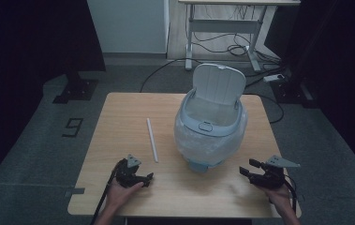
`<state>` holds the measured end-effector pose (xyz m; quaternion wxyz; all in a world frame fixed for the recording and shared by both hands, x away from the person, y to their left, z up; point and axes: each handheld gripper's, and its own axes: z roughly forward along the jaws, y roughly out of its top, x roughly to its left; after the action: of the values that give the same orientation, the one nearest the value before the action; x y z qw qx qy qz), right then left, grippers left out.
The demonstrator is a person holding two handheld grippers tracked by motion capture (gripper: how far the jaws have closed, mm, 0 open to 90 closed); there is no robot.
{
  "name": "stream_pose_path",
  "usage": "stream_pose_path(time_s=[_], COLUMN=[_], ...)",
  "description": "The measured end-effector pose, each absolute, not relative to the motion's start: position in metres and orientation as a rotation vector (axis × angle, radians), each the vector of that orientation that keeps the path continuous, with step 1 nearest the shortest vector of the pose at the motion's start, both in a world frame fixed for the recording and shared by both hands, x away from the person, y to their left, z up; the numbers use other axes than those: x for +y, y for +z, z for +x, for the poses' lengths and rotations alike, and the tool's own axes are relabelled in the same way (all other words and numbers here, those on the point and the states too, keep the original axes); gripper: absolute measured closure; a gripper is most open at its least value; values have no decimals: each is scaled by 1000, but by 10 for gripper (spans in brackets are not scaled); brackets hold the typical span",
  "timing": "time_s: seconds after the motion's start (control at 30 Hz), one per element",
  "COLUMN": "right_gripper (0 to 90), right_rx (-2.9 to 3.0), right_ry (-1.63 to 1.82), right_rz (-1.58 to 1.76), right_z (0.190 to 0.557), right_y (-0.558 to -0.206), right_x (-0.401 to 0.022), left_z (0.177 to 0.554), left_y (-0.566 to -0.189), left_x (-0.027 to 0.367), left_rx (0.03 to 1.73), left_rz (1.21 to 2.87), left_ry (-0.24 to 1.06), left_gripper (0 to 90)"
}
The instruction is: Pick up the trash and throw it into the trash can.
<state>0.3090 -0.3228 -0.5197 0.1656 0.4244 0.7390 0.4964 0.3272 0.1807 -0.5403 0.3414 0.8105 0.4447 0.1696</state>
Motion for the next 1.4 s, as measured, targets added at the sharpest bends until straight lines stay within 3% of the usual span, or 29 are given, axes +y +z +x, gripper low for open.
stream_pose_path(time_s=[0.43,1.4], right_gripper=[339,340], right_rx=[2112,2112], right_ry=[1404,1369], right_rz=[1248,1274], right_z=[311,312], right_y=[-527,-531], right_x=[-322,-328], left_z=[338,415], left_y=[-516,-530], left_x=[179,153], left_rx=[1163,1286], left_rz=[2029,2048], left_ry=[461,497], left_gripper=[123,167])
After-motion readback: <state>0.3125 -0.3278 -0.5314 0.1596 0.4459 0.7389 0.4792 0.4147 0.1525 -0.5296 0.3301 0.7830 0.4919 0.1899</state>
